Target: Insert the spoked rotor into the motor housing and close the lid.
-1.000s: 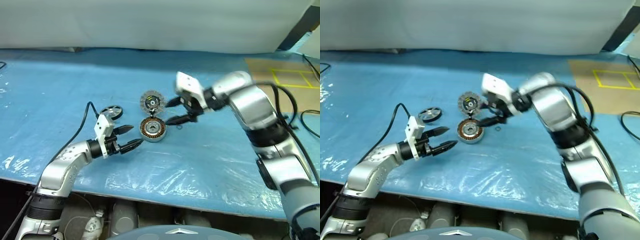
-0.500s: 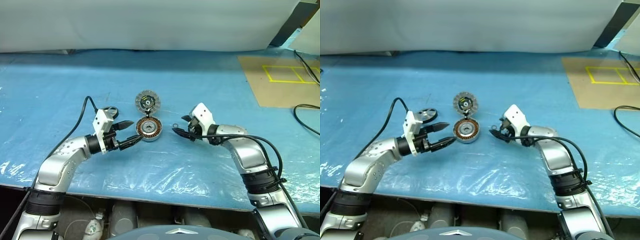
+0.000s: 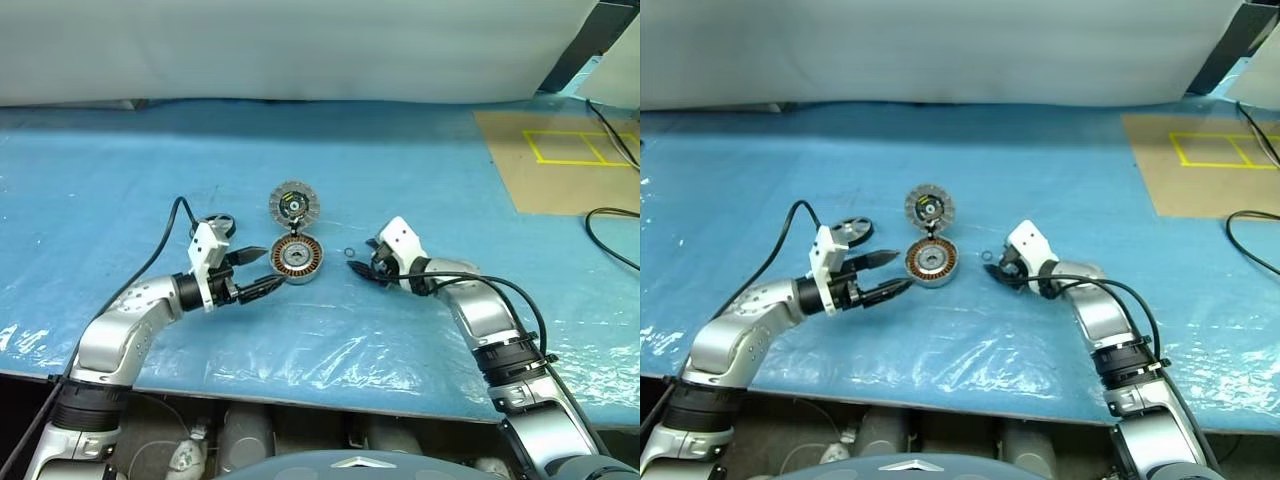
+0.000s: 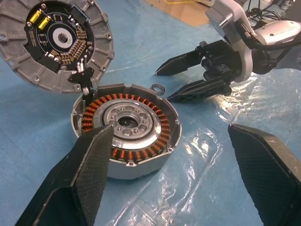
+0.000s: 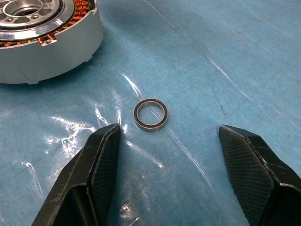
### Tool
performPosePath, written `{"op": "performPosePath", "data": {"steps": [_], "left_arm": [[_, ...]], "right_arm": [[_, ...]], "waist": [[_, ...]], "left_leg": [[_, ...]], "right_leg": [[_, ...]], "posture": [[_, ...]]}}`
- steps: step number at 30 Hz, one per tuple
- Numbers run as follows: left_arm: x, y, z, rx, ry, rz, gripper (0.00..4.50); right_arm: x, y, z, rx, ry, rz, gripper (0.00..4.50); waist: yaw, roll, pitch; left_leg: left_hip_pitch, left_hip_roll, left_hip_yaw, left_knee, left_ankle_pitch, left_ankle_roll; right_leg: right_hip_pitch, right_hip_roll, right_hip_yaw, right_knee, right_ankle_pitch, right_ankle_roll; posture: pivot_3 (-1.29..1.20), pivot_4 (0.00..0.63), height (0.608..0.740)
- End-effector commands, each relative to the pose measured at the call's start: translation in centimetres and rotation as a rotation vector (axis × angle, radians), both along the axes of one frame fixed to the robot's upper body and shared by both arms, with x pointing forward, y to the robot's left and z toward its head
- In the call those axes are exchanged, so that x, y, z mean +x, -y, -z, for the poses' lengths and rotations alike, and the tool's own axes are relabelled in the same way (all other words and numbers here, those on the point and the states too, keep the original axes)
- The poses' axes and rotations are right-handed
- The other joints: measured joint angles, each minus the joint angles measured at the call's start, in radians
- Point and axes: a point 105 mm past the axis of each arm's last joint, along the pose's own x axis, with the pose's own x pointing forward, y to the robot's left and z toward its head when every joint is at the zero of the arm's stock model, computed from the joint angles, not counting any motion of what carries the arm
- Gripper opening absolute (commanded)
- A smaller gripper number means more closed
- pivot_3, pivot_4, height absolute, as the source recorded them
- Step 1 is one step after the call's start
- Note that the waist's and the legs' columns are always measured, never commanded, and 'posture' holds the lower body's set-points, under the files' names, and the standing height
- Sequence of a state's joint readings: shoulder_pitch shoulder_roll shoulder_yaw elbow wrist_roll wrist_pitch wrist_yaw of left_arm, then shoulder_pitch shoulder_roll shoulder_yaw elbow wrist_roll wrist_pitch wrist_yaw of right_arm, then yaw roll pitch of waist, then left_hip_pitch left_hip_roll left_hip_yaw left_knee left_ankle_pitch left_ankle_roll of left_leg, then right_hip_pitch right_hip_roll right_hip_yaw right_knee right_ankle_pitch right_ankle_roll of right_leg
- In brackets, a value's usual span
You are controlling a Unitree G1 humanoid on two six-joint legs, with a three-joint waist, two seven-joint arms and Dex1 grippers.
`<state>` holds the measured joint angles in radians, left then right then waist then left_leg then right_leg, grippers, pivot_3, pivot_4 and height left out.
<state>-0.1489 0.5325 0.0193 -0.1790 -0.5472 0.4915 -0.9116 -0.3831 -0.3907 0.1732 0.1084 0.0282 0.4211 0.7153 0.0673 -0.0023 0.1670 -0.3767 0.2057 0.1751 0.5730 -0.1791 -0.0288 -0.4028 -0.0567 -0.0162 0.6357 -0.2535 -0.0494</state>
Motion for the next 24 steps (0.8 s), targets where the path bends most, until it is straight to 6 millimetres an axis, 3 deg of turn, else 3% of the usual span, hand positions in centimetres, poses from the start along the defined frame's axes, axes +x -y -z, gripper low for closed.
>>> {"op": "performPosePath", "data": {"steps": [1, 7, 8, 10, 17, 24], "left_arm": [[-0.3, 0.1, -1.2, 0.001, 0.047, 0.013, 4.08], [-0.4, 0.3, -1.1, 0.004, 0.047, 0.015, 4.08], [-0.3, 0.3, -1.1, 0.005, 0.047, 0.014, 4.08], [-0.3, 0.3, -1.1, 0.007, 0.048, 0.013, 4.08], [-0.3, 0.3, -1.0, 0.007, 0.048, 0.012, 4.08], [-0.2, 0.3, -1.0, 0.005, 0.047, 0.014, 4.08]], "right_arm": [[-0.2, -1.0, 0.7, 0.001, -0.026, -0.023, 3.45], [0.1, -1.2, 1.2, -0.014, -0.027, -0.013, 3.45], [0.2, -1.0, 1.2, -0.021, -0.026, -0.009, 3.28], [0.3, -0.6, 1.3, -0.028, -0.023, 0.003, 2.86], [0.2, 0.4, 1.4, -0.042, -0.039, 0.001, 0.59], [0.0, -0.1, 0.5, -0.025, -0.03, -0.031, 0.58]], "waist": [[0.0, 0.0, 0.0], [-0.001, 0.0, 0.0], [-0.001, 0.0, 0.0], [-0.001, 0.0, 0.0], [0.001, 0.0, 0.0], [0.001, 0.0, 0.0]], "left_leg": [[0.0, 0.0, 0.0, 0.0, 0.0, 0.0], [0.001, 0.0, 0.0, -0.001, 0.0, 0.0], [0.001, 0.0, 0.0, -0.001, 0.0, 0.0], [0.001, 0.0, 0.0, -0.001, 0.0, 0.0], [0.001, 0.0, 0.0, -0.002, 0.0, 0.0], [0.001, -0.001, 0.0, -0.006, 0.0, 0.0]], "right_leg": [[0.0, 0.0, 0.0, 0.0, 0.0, 0.0], [0.0, 0.0, 0.001, 0.0, 0.0, 0.0], [0.0, 0.0, 0.001, 0.0, 0.0, 0.0], [0.0, 0.0, 0.001, -0.001, 0.0, 0.0], [0.001, 0.0, 0.001, -0.003, 0.0, 0.0], [0.004, 0.0, 0.0, -0.01, 0.0, 0.001]], "posture": [[0.0, 0.15, 0.74], [0.0, 0.15, 0.74], [0.0, 0.15, 0.74], [0.0, 0.15, 0.74], [0.0, 0.15, 0.74], [0.0, 0.15, 0.74]]}}
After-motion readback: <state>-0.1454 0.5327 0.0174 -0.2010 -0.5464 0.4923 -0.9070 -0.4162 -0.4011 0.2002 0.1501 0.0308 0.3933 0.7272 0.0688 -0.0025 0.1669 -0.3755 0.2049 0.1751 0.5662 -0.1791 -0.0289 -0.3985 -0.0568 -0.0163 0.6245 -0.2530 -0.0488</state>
